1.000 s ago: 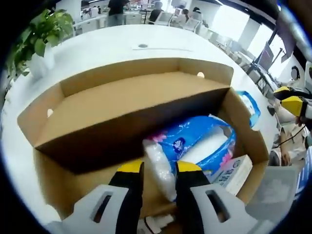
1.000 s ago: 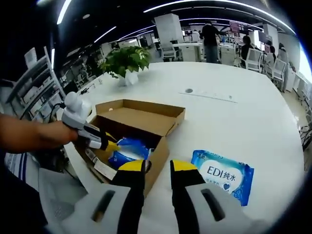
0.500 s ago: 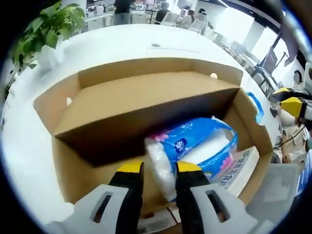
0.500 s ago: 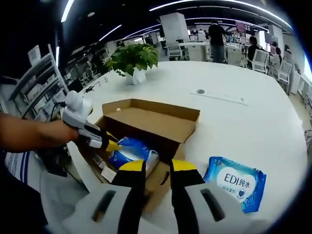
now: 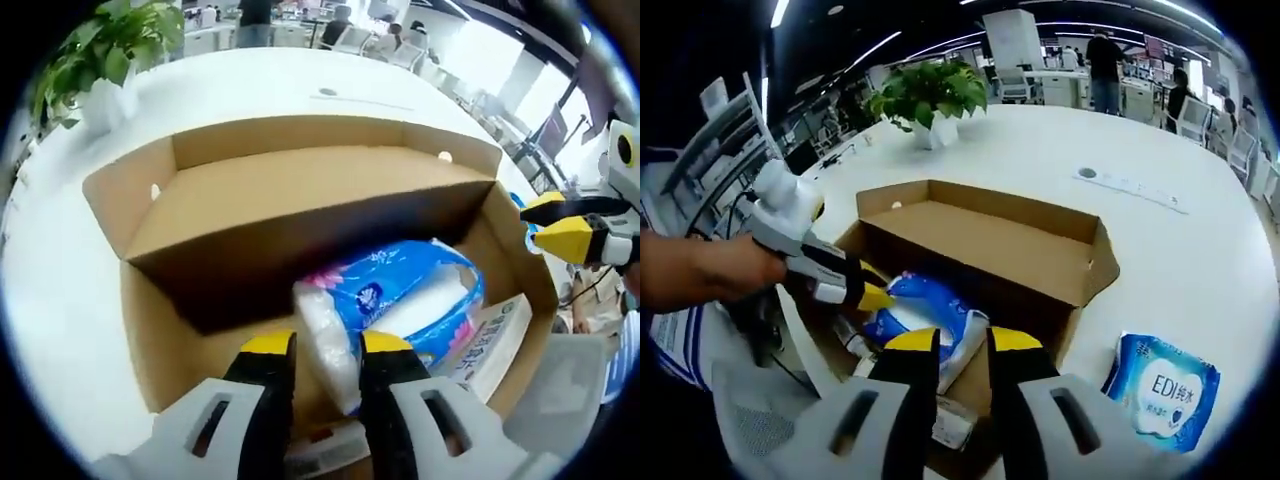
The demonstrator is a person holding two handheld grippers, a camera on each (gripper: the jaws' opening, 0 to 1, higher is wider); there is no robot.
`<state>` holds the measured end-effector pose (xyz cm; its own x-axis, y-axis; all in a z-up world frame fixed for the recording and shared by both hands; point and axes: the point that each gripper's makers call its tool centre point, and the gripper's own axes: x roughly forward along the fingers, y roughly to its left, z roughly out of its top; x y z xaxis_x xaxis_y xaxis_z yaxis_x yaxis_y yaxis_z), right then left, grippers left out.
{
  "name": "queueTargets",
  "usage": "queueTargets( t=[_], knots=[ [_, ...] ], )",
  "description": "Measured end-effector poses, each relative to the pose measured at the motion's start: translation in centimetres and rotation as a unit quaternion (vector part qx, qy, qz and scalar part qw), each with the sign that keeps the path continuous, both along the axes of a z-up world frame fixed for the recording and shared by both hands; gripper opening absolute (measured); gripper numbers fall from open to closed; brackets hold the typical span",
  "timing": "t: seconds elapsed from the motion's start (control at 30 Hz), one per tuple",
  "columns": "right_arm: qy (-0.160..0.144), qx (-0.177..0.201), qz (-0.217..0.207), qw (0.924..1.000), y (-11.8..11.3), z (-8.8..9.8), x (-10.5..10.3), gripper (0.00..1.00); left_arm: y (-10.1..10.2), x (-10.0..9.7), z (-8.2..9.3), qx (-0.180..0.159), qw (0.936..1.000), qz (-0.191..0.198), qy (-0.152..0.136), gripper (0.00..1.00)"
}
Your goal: Operate the shoe box by opening the lid, removing the specified soft item, and placing it in the target area until the item is outside and the box remains undamaged.
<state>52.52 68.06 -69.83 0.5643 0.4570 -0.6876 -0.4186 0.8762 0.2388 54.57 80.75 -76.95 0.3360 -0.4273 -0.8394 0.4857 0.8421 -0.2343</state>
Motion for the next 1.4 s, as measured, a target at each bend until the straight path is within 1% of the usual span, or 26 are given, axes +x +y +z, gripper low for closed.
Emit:
queueTargets(
  t=[0.2,0.23,0.3,0.33,0.5,0.73,0.93,1.13,1.2,1.3,1.4],
  knots=[
    [0.022,-0.008,0.01,0.9997,1.1,-2.0,0.7,0.17,-0.3,-0.2,0.2,-0.004,1.0,-0.002,0.001,0.21],
    [0.023,-0.011,0.012,0.9996,1.2,-2.2,0.7,0.17,-0.3,-0.2,0.2,-0.005,1.0,-0.001,0.002,0.21],
    [0.039,-0.023,0.015,0.9989,1.2,-3.3,0.7,0.17,-0.3,-0.2,0.0,-0.007,1.0,-0.001,0.002,0.21],
    [0.043,-0.023,0.014,0.9987,1.4,-3.7,0.9,0.17,-0.3,-0.2,0.0,-0.008,1.0,0.0,0.003,0.21],
    [0.063,-0.034,0.014,0.9973,1.5,-5.0,0.6,0.16,-0.2,0.0,-0.2,-0.01,0.9999,0.001,0.005,0.21],
    [0.076,-0.04,0.011,0.9962,1.2,-5.8,0.8,0.15,-0.2,0.0,-0.4,-0.015,0.9999,0.003,0.007,0.21],
    [0.088,-0.041,0.014,0.9952,1.6,-6.3,0.8,0.11,-0.4,0.0,-0.4,-0.021,0.9997,0.007,0.011,0.22],
    [0.096,-0.041,0.013,0.9945,1.6,-6.6,0.8,0.1,-0.7,0.0,-0.3,-0.028,0.9995,0.01,0.013,0.25],
    [0.098,-0.04,0.013,0.9943,1.6,-6.7,0.7,0.09,-0.8,0.0,-0.5,-0.027,0.9995,0.01,0.016,0.25],
    [0.101,-0.042,0.011,0.9939,1.4,-6.8,0.7,0.07,-0.6,-0.2,-0.9,-0.015,0.9996,0.009,0.024,0.23],
    [0.102,-0.045,0.011,0.9937,1.4,-6.9,0.7,0.06,-0.7,-0.3,-0.9,-0.013,0.9995,0.01,0.027,0.21]
  ],
)
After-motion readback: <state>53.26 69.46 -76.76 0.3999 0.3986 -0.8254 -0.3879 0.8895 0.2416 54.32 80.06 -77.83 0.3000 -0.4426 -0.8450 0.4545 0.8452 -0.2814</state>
